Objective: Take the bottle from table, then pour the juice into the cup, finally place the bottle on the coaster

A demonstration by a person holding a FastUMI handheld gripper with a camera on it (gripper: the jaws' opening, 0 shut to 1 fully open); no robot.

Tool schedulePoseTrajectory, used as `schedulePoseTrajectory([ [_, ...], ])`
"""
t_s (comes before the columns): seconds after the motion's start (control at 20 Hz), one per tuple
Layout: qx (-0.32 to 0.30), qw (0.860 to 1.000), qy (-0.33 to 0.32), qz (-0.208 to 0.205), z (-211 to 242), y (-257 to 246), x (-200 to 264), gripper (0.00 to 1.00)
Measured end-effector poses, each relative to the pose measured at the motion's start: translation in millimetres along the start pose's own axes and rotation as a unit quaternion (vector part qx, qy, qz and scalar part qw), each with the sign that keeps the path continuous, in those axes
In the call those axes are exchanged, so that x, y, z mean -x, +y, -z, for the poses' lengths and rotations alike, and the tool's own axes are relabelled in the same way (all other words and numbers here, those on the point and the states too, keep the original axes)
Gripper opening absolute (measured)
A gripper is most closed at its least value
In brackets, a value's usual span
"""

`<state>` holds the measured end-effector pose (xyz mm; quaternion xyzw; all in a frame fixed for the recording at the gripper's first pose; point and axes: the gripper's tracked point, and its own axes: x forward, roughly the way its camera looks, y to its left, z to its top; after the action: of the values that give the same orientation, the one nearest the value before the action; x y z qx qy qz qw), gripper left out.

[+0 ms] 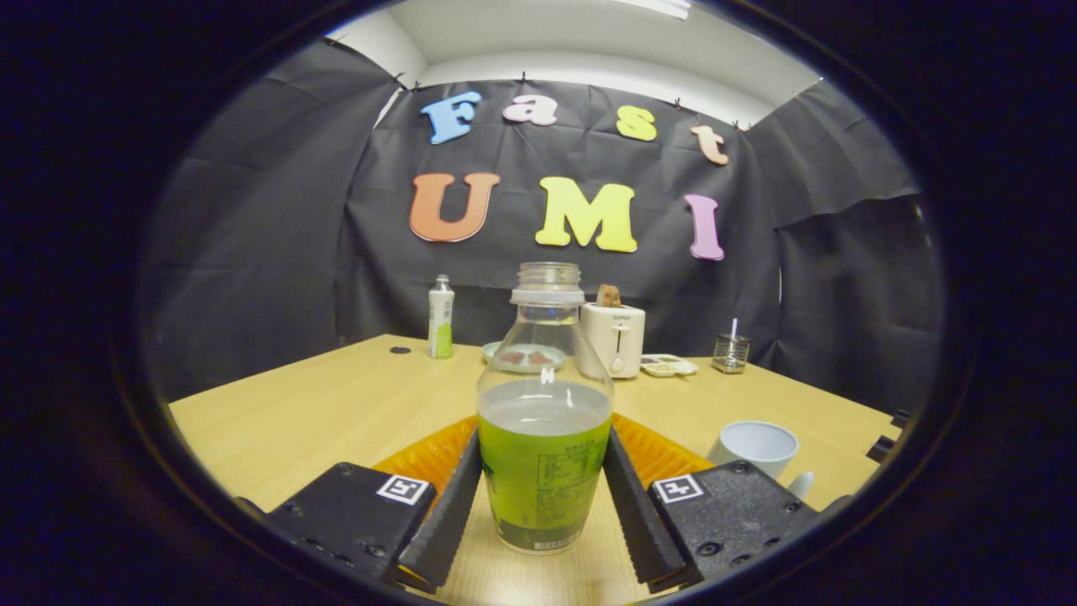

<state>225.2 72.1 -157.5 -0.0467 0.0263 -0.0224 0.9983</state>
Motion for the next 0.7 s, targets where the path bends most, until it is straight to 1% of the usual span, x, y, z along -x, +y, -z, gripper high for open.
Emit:
schedulePoseTrajectory([
  [0.5, -0.053, 0.998, -0.007, -0.021, -43.6, 3.3, 37.3, 0.82],
  [0.7, -0.088, 0.996, -0.009, -0.03, -64.3, -1.1, 50.6, 0.81],
])
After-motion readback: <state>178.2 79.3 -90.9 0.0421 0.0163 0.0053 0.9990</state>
